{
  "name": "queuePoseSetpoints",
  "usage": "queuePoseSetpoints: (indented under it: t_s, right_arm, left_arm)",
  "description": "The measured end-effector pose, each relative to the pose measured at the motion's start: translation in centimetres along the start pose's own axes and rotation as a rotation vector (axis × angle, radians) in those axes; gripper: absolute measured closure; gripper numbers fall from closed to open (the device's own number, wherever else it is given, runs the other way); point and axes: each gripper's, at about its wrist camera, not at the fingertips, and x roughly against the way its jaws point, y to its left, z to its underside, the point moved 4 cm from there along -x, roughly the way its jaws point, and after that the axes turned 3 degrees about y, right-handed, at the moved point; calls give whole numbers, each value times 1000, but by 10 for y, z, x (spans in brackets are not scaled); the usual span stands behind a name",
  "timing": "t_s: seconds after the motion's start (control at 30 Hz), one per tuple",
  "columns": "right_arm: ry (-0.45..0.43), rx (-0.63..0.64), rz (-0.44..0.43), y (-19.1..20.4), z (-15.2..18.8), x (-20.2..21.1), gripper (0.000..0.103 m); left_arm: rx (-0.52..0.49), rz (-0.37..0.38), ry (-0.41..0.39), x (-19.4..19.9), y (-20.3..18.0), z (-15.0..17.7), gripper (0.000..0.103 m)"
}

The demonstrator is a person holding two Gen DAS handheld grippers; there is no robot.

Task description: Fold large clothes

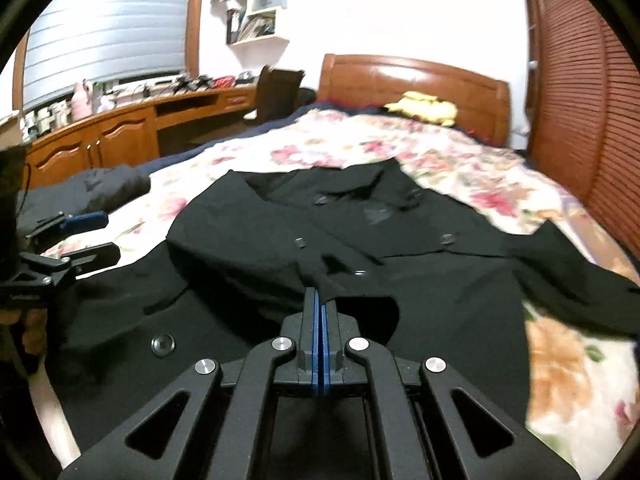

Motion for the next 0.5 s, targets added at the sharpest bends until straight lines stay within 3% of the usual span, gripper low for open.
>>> queuePoseSetpoints:
  t_s: [0.27, 0.5]
  right_arm:
    - [-17, -41, 130, 0, 35, 38, 102]
    - [57, -29, 127, 22, 46, 59, 102]
  left_arm:
    - [24, 27, -4, -2, 4, -3, 18]
    - [42, 53, -6, -2, 1, -4, 18]
